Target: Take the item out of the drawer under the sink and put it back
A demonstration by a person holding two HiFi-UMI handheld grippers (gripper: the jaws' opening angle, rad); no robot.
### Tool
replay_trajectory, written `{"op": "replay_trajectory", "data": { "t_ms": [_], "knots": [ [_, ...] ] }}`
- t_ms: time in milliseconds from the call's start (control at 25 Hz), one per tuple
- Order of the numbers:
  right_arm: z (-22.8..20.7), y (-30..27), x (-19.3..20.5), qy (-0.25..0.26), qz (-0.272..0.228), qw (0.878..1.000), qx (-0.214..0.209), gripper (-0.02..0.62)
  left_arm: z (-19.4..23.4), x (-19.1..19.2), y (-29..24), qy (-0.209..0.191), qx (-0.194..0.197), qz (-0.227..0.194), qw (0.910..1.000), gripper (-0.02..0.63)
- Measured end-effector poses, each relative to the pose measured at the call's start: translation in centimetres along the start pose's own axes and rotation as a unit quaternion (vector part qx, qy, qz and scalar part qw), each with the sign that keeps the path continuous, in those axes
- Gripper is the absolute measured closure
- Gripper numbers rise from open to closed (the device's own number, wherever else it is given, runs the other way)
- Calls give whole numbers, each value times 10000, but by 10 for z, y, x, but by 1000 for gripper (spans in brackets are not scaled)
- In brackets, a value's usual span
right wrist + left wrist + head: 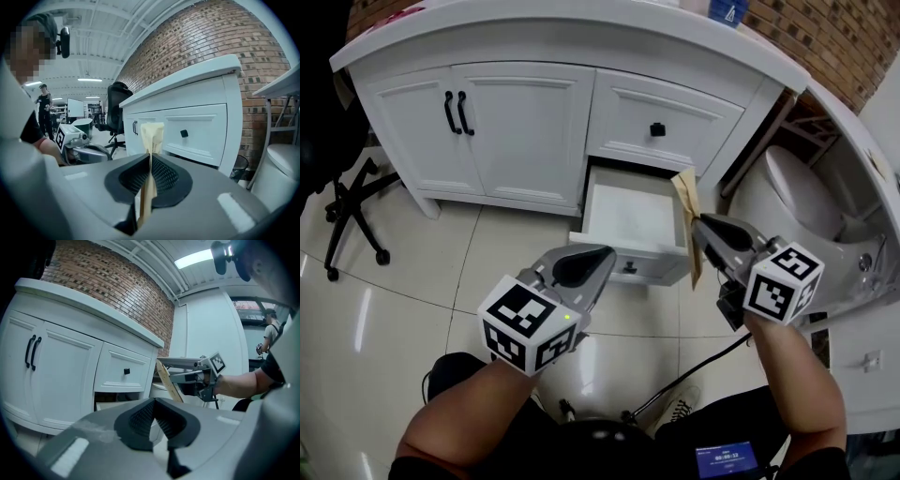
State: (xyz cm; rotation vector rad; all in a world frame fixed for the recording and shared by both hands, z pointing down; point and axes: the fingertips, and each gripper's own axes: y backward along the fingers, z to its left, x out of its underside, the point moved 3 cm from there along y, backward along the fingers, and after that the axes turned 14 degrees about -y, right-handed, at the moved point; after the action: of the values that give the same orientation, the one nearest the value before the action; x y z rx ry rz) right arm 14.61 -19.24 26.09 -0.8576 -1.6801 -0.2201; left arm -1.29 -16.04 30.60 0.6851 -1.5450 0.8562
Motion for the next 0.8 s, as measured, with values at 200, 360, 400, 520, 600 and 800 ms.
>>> {"op": "replay_trajectory", "data": {
  "t_ms": [200,360,400,520,600,800],
  "knots": [
    [-20,-42,-19,326,270,9990,111,578,3,0,-4,34,-21,-25,10000,600],
    [-39,-85,-29,731,518,9957,240,578,3,-2,-9,60,-23,-67,10000,600],
    [-45,-97,-28,791,615,9946,266,578,3,-1,-9,62,-7,-56,10000,600],
    [-62,-127,-15,883,1071,9900,271,578,4,1,-9,86,-4,-22,10000,600],
    [-74,-141,-2,874,1397,9860,257,577,5,2,-9,106,-34,-23,9999,600],
    [-97,-171,29,866,2068,9741,277,577,8,1,-9,160,-39,-31,9999,600]
  ]
}}
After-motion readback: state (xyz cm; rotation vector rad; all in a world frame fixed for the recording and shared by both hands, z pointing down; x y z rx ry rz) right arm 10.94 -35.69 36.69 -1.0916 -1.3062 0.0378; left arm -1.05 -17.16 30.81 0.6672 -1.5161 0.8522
